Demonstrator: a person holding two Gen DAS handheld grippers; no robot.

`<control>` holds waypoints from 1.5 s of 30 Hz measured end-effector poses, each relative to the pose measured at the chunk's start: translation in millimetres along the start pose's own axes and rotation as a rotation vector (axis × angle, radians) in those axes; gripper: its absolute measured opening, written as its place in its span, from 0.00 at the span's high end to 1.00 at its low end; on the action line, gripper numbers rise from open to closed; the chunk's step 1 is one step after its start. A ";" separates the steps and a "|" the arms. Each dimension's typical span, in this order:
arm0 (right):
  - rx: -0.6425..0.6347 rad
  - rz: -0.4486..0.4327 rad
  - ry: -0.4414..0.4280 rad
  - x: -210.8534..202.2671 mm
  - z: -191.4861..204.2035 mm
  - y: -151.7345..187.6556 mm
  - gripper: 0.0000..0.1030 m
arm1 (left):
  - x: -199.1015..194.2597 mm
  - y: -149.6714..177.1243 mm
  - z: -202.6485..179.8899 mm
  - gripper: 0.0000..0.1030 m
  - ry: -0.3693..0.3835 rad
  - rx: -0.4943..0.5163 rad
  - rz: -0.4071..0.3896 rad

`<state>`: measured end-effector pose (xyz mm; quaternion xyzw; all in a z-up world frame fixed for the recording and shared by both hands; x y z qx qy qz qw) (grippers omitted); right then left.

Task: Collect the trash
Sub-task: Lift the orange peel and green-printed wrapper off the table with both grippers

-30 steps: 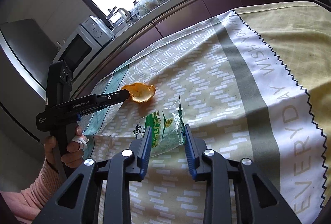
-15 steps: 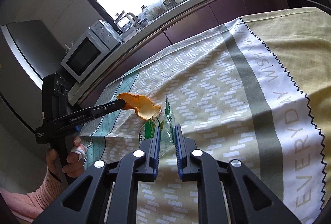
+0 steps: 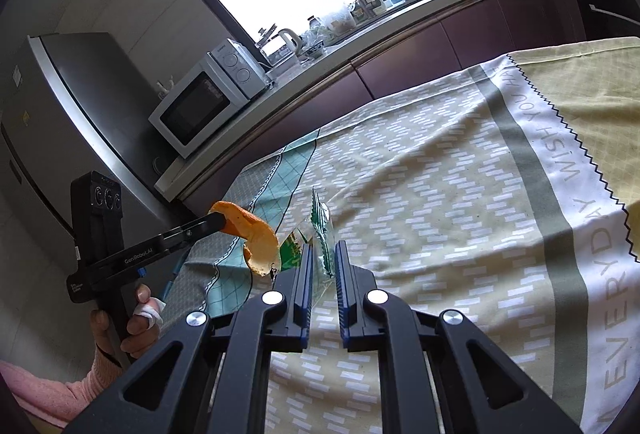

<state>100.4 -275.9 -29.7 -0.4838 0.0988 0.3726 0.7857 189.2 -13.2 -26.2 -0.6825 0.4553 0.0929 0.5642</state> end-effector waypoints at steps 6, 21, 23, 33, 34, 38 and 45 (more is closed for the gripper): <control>-0.029 0.009 -0.043 10.5 21.8 -1.4 0.90 | -29.1 7.9 20.2 0.90 -0.020 -0.027 -0.023; -0.100 0.051 -0.136 43.4 73.7 0.3 0.90 | -88.0 20.4 59.9 0.90 -0.094 -0.078 -0.085; -0.109 0.058 -0.145 46.6 79.3 0.9 0.90 | -95.1 22.0 62.7 0.90 -0.102 -0.078 -0.093; -0.144 0.085 -0.172 59.3 102.7 4.3 0.90 | -118.9 25.7 74.8 0.90 -0.128 -0.083 -0.125; -0.147 0.087 -0.174 60.7 105.0 4.4 0.90 | -120.6 25.6 75.3 0.90 -0.131 -0.084 -0.128; -0.158 0.097 -0.182 66.3 113.8 4.9 0.90 | -128.7 26.7 79.4 0.90 -0.140 -0.087 -0.139; -0.173 0.112 -0.197 75.8 126.4 5.7 0.90 | -138.6 28.2 88.0 0.90 -0.165 -0.092 -0.155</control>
Point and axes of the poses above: each gripper's, at about its wrist camera, not at the fingertips, and x roughly the way its jaws point, z to its left, y to its underside, the point moved 1 cm from there along x, roughly the way its jaws point, and after that the axes turned 4 degrees about -x, right-handed, at the moved point
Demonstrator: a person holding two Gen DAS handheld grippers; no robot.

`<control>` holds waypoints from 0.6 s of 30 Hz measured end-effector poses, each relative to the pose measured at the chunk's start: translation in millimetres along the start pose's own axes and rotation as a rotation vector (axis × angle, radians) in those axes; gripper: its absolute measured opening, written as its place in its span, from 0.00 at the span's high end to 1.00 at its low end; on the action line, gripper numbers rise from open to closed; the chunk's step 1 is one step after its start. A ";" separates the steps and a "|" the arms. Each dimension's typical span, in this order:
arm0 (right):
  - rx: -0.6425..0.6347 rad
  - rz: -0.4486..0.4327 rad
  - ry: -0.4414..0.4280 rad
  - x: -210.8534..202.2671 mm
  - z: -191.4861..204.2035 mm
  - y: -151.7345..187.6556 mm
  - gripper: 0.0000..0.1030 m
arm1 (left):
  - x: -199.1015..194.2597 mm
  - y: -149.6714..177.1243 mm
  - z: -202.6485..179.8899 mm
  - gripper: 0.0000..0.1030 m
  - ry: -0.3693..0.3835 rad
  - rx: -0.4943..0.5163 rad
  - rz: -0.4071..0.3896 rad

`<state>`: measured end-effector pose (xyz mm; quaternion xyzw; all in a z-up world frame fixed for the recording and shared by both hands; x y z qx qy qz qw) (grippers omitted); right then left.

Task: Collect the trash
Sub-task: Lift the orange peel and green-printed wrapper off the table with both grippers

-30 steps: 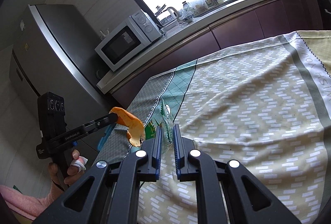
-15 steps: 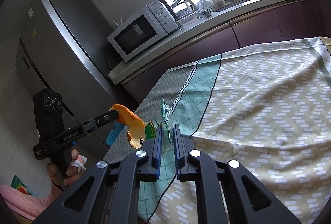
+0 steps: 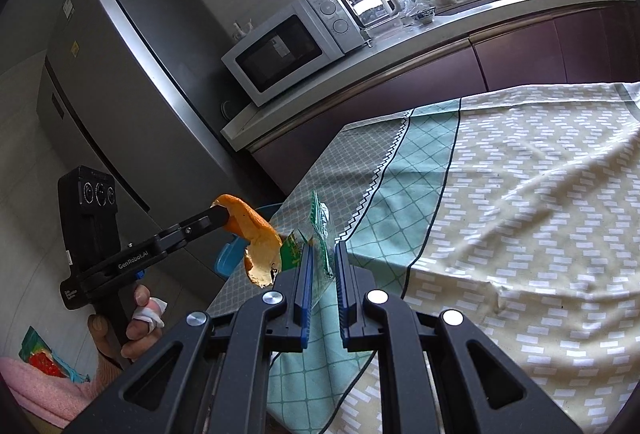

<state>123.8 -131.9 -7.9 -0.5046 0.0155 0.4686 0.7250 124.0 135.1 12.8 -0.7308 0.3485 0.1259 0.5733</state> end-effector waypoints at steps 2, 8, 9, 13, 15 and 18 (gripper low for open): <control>-0.004 0.004 -0.004 3.4 2.6 -1.0 0.90 | -1.9 -0.6 3.3 0.90 -0.005 -0.002 -0.005; -0.011 0.017 -0.019 15.3 9.3 -3.5 0.90 | -6.0 -2.4 11.5 0.90 -0.020 -0.009 -0.018; -0.011 0.019 -0.022 16.8 9.9 -3.9 0.90 | -6.6 -2.8 12.9 0.90 -0.022 -0.010 -0.020; -0.018 0.023 -0.030 23.5 14.1 -6.5 0.91 | -8.8 -5.2 18.7 0.90 -0.032 -0.013 -0.027; -0.023 0.025 -0.033 26.7 14.4 -7.1 0.90 | -10.2 -6.6 22.9 0.90 -0.042 -0.014 -0.033; -0.027 0.029 -0.040 31.7 16.9 -8.6 0.90 | -13.5 -8.9 29.4 0.90 -0.052 -0.019 -0.041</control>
Point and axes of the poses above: each gripper's, at about its wrist camera, not at the fingertips, and x roughly the way its jaws point, z to its left, y to its underside, the point moved 1 cm from there along x, roughly the way its jaws point, and after that the axes turned 4 degrees about -x, right-handed, at the moved point
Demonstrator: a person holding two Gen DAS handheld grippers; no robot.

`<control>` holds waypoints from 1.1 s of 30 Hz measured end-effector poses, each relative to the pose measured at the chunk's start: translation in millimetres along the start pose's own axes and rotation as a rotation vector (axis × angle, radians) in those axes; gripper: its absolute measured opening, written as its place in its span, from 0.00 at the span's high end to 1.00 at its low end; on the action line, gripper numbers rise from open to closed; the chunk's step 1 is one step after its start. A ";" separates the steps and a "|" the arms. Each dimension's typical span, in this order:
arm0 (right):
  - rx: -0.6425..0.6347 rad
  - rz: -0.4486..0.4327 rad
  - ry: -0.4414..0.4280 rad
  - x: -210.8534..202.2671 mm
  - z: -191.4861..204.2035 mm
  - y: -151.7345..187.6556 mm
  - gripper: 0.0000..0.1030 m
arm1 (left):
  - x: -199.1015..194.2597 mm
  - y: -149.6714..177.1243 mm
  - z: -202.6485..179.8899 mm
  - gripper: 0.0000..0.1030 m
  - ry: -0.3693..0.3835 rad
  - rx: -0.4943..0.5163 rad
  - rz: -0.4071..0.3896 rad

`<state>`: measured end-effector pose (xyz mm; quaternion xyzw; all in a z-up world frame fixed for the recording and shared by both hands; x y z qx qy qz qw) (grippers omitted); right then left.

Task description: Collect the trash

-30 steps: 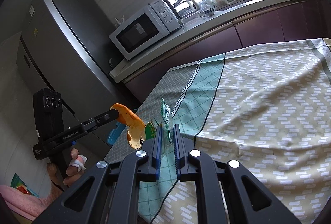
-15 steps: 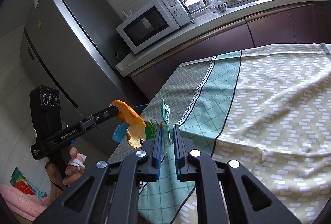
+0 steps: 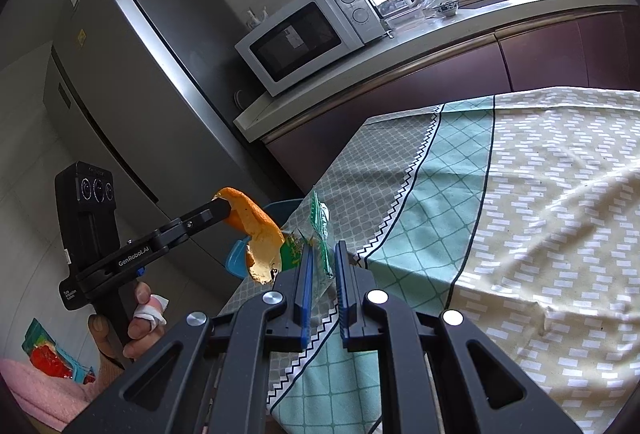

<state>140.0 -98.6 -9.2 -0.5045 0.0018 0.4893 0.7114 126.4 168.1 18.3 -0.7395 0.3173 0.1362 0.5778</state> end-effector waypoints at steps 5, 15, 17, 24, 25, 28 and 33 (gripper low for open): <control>-0.010 0.008 -0.015 8.4 4.5 -3.8 0.90 | -4.6 -3.7 12.0 0.90 -0.023 -0.006 -0.012; -0.027 0.022 -0.048 23.5 12.1 -10.9 0.91 | -14.4 -9.9 32.2 0.90 -0.064 -0.026 -0.038; -0.030 0.024 -0.054 25.8 14.9 -12.2 0.91 | -16.3 -11.3 35.8 0.90 -0.070 -0.029 -0.043; -0.042 0.036 -0.070 37.4 23.4 -15.5 0.91 | -22.3 -14.2 46.8 0.90 -0.090 -0.039 -0.055; -0.042 0.038 -0.074 38.5 24.0 -15.6 0.90 | -23.2 -14.4 47.5 0.90 -0.092 -0.040 -0.056; -0.042 0.043 -0.082 42.6 26.1 -16.1 0.91 | -25.2 -14.9 52.3 0.90 -0.099 -0.047 -0.060; -0.046 0.049 -0.090 49.0 30.2 -17.8 0.91 | -27.5 -15.6 58.2 0.90 -0.112 -0.052 -0.066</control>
Point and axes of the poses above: each gripper's, at about its wrist camera, not at the fingertips, and x roughly the way its jaws point, z to its left, y to its underside, the point moved 1 cm from there along x, roughly the way its jaws point, and after that the axes turned 4 degrees about -x, right-handed, at the moved point
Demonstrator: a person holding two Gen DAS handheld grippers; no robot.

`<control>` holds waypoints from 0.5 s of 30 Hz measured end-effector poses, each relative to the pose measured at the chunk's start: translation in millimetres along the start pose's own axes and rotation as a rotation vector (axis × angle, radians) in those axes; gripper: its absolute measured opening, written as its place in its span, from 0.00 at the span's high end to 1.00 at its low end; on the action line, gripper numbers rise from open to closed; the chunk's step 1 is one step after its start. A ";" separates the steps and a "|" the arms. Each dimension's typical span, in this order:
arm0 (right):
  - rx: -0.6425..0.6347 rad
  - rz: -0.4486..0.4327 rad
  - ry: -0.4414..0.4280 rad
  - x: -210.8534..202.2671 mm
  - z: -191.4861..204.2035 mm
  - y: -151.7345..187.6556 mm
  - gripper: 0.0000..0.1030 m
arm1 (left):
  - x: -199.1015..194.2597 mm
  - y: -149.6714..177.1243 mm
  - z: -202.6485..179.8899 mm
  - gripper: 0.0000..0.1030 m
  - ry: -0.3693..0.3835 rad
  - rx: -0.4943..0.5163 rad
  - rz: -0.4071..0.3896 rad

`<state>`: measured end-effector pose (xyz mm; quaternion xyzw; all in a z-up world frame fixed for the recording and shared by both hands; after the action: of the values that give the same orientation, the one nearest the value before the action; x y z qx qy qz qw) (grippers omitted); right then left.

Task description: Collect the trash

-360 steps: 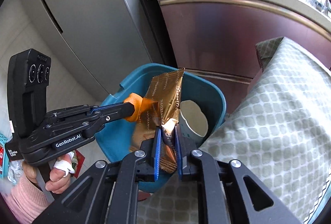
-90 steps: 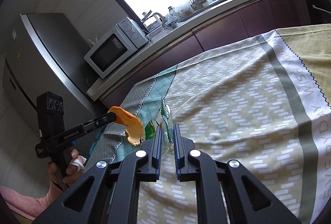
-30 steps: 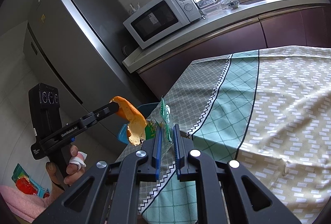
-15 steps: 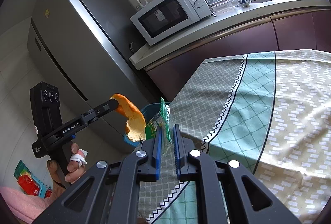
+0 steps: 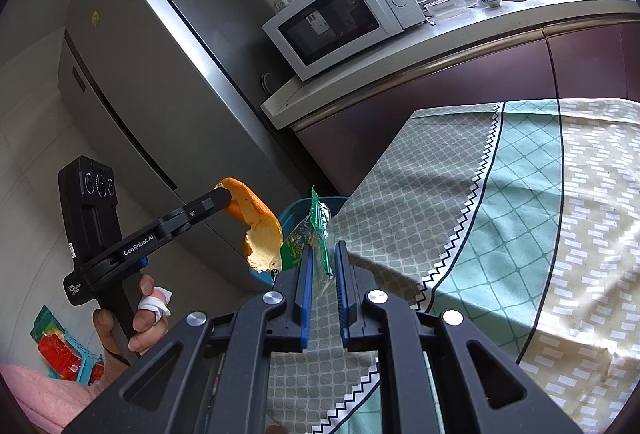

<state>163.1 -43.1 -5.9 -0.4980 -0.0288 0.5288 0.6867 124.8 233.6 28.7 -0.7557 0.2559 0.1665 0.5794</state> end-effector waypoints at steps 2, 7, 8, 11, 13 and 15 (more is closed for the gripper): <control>-0.001 0.002 -0.002 2.6 1.0 -0.9 0.90 | -0.7 0.0 3.3 0.90 -0.005 -0.004 -0.001; -0.009 0.009 -0.012 8.7 5.1 -3.5 0.90 | -3.6 -0.7 12.2 0.90 -0.019 -0.016 -0.008; -0.011 0.010 -0.014 10.2 6.3 -4.7 0.90 | -4.4 -0.8 13.8 0.90 -0.022 -0.019 -0.009; -0.019 0.016 -0.022 15.5 10.1 -6.9 0.91 | -6.5 -0.6 19.4 0.90 -0.033 -0.027 -0.014; -0.026 0.020 -0.027 18.8 12.3 -8.2 0.90 | -8.3 -1.5 23.4 0.90 -0.041 -0.032 -0.018; -0.034 0.024 -0.032 22.2 14.6 -9.2 0.91 | -9.6 -2.1 28.1 0.90 -0.049 -0.036 -0.021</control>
<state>171.1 -16.3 -2.8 -0.5013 -0.0428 0.5443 0.6713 119.5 262.8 28.0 -0.7645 0.2306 0.1833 0.5734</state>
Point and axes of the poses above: each gripper's, at about its wrist camera, not at the fingertips, and x roughly the way its jaws point, z to its left, y to its underside, the point moved 1 cm from there along x, roughly the way its jaws point, and after that the axes turned 4 degrees about -x, right-handed, at the moved point
